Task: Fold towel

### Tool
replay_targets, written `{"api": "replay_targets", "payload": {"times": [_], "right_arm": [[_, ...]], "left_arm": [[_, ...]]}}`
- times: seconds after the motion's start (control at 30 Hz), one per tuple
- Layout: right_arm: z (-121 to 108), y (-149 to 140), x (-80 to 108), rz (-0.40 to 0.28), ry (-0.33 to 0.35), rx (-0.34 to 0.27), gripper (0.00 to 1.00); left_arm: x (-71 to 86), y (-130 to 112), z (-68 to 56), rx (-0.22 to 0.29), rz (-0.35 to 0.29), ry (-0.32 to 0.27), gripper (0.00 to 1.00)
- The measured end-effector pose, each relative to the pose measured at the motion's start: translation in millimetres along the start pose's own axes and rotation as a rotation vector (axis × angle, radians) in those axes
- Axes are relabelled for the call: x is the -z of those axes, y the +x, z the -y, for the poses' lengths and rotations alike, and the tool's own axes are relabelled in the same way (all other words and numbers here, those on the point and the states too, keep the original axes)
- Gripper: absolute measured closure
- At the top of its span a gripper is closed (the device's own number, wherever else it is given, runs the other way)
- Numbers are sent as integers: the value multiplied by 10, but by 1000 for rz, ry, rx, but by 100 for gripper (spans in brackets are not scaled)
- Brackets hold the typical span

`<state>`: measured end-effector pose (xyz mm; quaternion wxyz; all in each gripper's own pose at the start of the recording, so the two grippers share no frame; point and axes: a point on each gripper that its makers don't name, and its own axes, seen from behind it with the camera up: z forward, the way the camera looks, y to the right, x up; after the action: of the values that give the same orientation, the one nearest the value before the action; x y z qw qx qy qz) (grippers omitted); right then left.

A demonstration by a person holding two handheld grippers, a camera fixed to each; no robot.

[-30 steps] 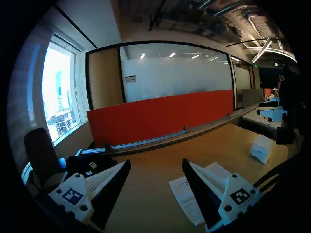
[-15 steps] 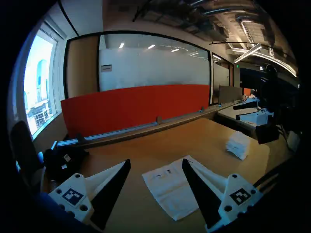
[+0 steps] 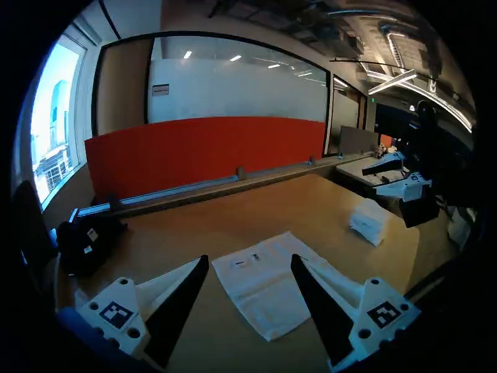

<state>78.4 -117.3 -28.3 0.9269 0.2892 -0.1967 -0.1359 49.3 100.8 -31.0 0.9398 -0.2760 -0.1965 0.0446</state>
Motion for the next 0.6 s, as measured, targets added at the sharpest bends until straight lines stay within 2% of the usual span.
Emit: {"api": "replay_targets", "payload": {"times": [0.4,0.6], "right_arm": [[178,-438,-133,66,41,-12,0],[266,-628,-201,84,55,-10,0]], "left_arm": [[-129,-409,-60,6,55,-16,2],[-215,-640,-121,-7,92,-27,2]]}}
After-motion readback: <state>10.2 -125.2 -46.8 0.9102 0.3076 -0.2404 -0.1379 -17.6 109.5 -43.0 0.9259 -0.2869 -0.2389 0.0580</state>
